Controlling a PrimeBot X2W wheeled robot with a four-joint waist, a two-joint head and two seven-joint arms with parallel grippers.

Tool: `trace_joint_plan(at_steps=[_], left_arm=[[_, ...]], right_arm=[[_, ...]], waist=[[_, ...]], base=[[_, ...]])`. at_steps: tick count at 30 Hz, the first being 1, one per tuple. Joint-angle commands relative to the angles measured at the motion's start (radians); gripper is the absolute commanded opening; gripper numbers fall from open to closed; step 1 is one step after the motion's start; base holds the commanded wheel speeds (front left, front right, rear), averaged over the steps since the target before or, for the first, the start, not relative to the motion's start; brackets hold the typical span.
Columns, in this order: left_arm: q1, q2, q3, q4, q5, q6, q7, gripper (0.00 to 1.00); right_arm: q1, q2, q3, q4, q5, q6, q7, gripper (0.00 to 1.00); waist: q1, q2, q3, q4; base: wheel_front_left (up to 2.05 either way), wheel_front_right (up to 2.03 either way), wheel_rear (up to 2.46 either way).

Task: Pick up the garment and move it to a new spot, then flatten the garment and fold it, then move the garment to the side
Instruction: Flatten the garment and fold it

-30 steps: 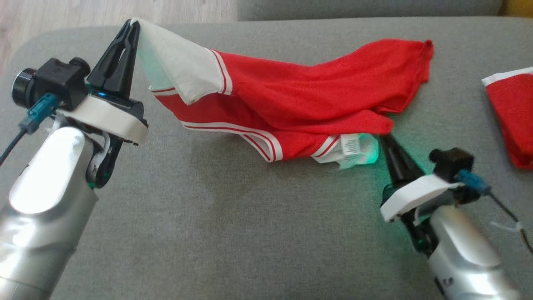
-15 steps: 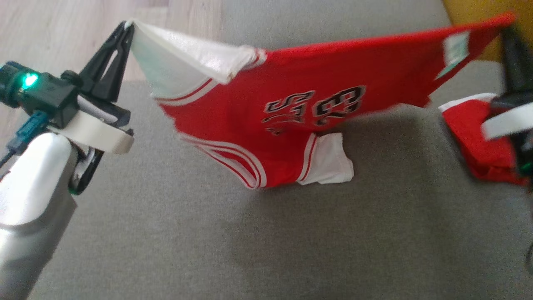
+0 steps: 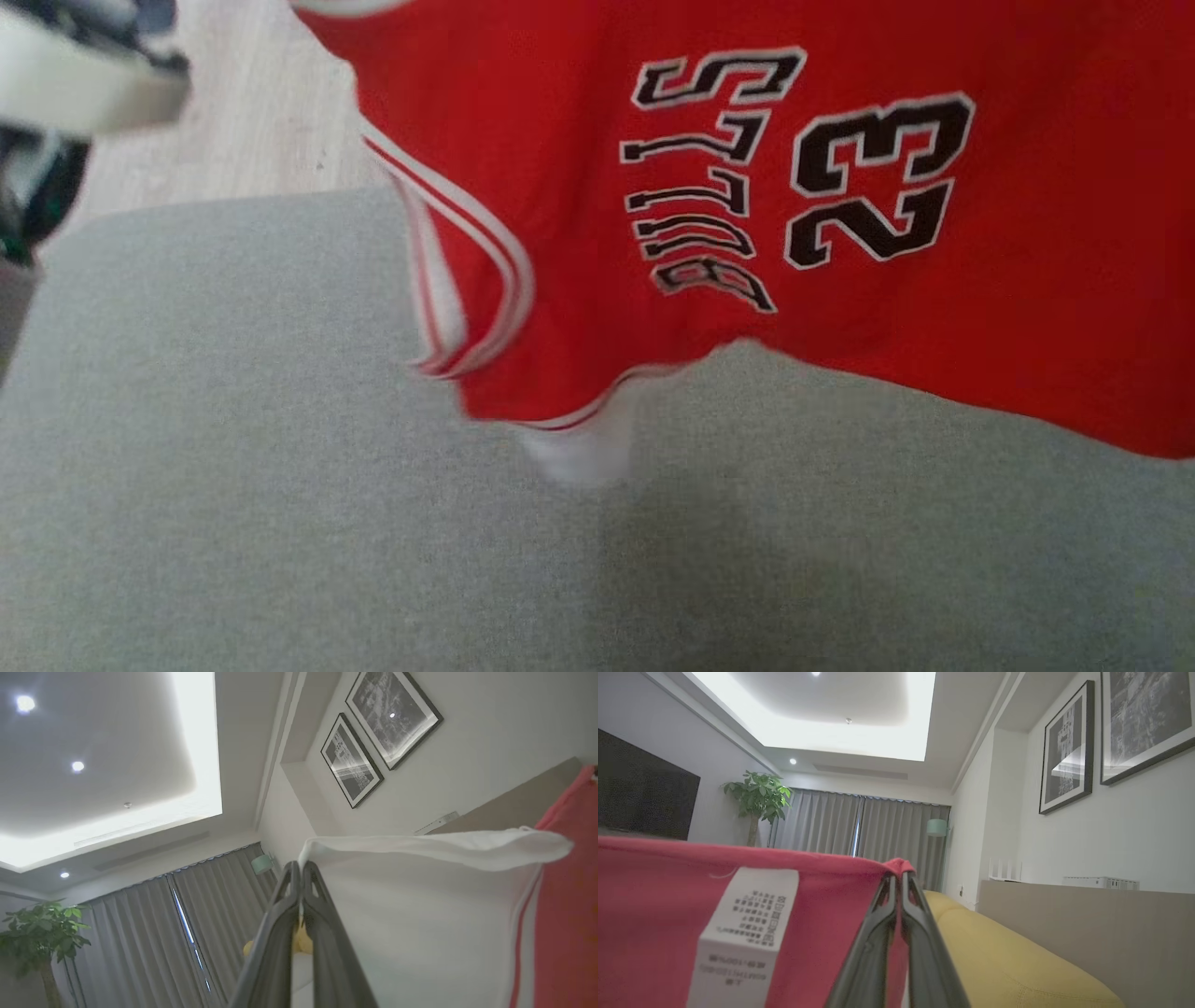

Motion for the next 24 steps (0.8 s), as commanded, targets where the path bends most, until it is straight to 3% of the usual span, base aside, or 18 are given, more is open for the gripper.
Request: trace_joint_plan(at_steps=[1,5,9,14,24], left_arm=[[-0.082,0.023,0.068,0.010,-0.053,-0.007,0.028,0.00],[-0.186,-0.017,0.065,0.103,-0.129,-0.023,0.093,0.00],[-0.316,-0.036,0.036,0.227,-0.100,-0.029,0.098,0.00],[-0.486,-0.097,0.021,0.396,-0.038,-0.027,0.019,0.00],[-0.667,-0.186,0.018,0.607,0.048,-0.009,-0.151,0.00]], right_arm=[[-0.057,0.004,0.024,0.005,-0.008,0.007,0.021,0.00],[-0.147,0.024,0.078,0.091,-0.012,0.007,0.039,0.00],[-0.275,0.041,0.148,0.190,-0.023,0.007,0.026,0.00],[-0.468,0.054,0.203,0.328,-0.054,0.007,-0.036,0.00],[-0.685,0.072,0.231,0.534,-0.125,0.007,-0.232,0.00]], waist=[[0.0001,-0.0001,0.024,-0.005],[0.0001,-0.0001,0.101,0.000],[0.0001,-0.0001,0.214,0.006],[0.0001,-0.0001,0.353,0.028],[0.0001,-0.0001,0.455,0.068]], base=[[0.00,0.00,0.00],[0.00,0.00,0.00],[0.00,0.00,0.00],[0.00,0.00,0.00],[0.00,0.00,0.00]])
